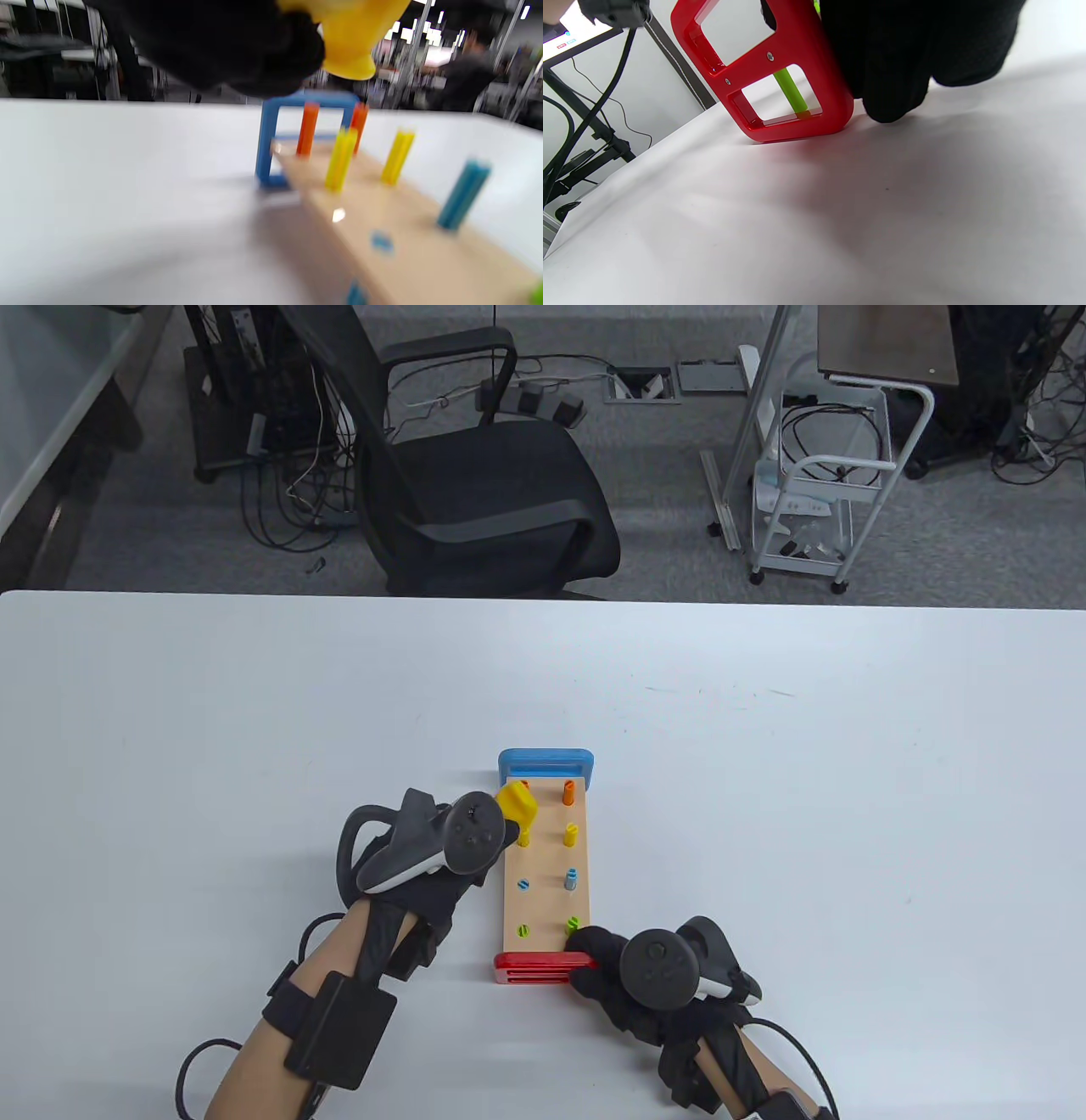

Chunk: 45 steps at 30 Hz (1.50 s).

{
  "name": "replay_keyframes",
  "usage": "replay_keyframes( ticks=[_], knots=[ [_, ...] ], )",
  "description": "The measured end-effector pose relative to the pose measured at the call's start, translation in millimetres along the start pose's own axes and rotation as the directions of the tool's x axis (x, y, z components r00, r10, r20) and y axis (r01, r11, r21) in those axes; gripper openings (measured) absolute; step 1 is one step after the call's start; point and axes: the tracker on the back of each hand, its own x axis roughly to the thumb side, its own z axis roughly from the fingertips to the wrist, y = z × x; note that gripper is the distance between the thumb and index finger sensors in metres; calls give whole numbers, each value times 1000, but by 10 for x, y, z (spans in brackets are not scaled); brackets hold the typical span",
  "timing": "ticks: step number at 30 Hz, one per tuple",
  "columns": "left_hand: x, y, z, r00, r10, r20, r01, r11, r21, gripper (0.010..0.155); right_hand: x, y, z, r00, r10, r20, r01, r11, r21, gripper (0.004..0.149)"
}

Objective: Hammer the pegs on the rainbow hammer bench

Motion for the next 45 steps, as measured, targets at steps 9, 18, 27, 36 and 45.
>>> replay_keyframes(
  ticks=[9, 18, 27, 36, 45],
  knots=[
    [12, -471, 18, 990, -137, -11, 132, 972, -196, 66, 0, 1, -2, 1000, 2, 0, -2, 1000, -2, 61],
    [46, 213, 180, 965, 263, 24, -262, 944, 199, 68, -1, 4, -1, 1000, 1, 0, -1, 1000, -4, 61],
    [135, -234, 29, 994, -83, -72, 72, 987, -143, 67, -3, 4, 1, 1000, 1, 1, -1, 1000, -6, 61],
    [126, -359, 68, 994, 59, -90, -58, 998, 6, 67, -3, 5, 1, 1000, 2, 0, -2, 1000, -5, 61],
    [182, 120, 222, 990, 134, -52, -125, 981, 148, 67, -4, 6, 3, 1000, 3, 0, -3, 1000, -6, 61]
  ],
)
